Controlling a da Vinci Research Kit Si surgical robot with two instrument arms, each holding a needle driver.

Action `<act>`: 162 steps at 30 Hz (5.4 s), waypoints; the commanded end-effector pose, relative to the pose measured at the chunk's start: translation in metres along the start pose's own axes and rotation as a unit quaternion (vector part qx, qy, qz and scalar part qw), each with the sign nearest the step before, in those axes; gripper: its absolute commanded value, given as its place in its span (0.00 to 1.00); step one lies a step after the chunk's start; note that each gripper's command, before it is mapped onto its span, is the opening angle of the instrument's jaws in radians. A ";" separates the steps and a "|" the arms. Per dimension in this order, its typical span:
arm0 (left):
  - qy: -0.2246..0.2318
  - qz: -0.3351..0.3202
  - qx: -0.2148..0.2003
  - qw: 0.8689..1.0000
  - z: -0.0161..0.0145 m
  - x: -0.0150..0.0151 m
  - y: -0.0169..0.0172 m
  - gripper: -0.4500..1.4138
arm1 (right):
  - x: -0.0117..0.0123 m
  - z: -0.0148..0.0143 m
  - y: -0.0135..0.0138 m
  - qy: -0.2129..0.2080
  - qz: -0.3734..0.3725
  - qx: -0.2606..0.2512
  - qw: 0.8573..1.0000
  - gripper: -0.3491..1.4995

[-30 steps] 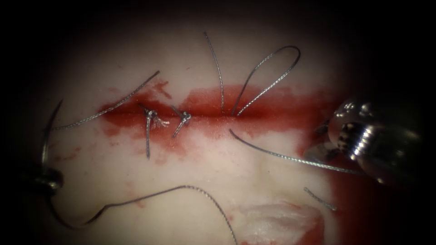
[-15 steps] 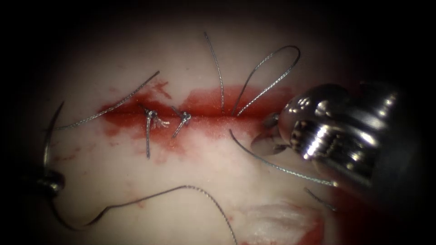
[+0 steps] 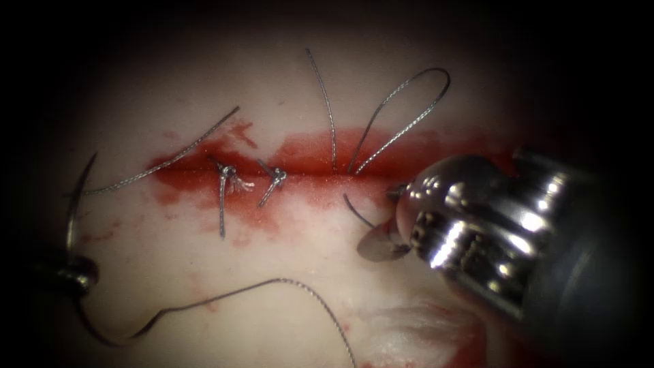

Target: Wound Closure

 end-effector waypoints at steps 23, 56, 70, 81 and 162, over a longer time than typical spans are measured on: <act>-0.001 0.003 0.002 1.000 0.0003 -0.0013 -0.0004 0.00 | -0.0124 -0.0038 0.0062 -0.255 0.076 0.081 0.961 0.00; 0.010 -0.007 0.009 1.000 0.0002 -0.0013 -0.0005 0.00 | -0.0289 -0.0101 0.0165 -0.373 0.347 -0.001 0.861 0.00; 0.011 -0.007 0.010 1.000 0.0001 -0.0013 -0.0006 0.00 | -0.0313 -0.0120 0.0189 -0.378 0.334 -0.023 0.863 0.00; 0.011 -0.007 0.009 1.000 0.0001 -0.0013 -0.0006 0.00 | -0.0323 -0.0129 0.0194 -0.375 0.323 -0.021 0.869 0.00; 0.134 0.415 -0.100 0.894 0.0184 0.0012 -0.0073 0.68 | -0.0149 -0.0156 0.0199 0.028 0.183 -0.012 0.983 0.74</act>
